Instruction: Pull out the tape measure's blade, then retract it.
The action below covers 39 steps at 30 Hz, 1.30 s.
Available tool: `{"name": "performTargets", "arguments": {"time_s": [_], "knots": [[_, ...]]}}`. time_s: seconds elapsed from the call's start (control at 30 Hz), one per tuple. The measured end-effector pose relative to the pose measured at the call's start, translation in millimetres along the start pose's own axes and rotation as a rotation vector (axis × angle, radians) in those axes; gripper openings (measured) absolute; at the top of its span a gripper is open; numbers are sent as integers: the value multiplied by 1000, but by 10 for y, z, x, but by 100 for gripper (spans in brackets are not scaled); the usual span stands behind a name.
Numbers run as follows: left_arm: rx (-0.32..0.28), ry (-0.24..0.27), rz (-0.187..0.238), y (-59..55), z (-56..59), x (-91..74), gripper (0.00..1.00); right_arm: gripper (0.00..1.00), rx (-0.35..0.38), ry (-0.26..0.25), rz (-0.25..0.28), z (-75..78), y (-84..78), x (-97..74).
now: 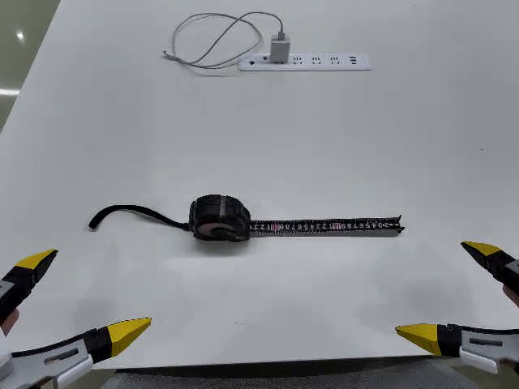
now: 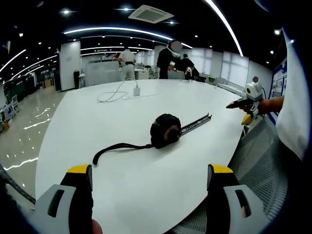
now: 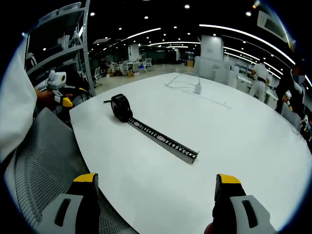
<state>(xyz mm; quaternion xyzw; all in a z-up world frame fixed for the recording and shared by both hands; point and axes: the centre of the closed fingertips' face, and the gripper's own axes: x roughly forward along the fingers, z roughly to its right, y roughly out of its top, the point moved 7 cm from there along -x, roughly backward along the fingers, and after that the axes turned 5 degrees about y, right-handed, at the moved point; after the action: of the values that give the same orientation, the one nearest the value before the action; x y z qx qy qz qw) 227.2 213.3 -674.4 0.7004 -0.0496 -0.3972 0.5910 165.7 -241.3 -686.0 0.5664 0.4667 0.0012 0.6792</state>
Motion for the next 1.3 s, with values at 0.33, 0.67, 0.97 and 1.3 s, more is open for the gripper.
{"name": "performTargets", "arguments": {"time_s": [0.33,0.67,0.97,1.3], "knots": [[8,-5,-7,3,23,17,94,97,3,3,-3,3,-15,-7],[23,-29,7,127,122,109,94,98,1,8,-5,4,-8,0],[31,-41,17,213,205,258,92,98,-7,8,-13,33,-8,-7],[20,-85,3,271,427,469,90,98,-10,15,-20,39,-20,11]]}}
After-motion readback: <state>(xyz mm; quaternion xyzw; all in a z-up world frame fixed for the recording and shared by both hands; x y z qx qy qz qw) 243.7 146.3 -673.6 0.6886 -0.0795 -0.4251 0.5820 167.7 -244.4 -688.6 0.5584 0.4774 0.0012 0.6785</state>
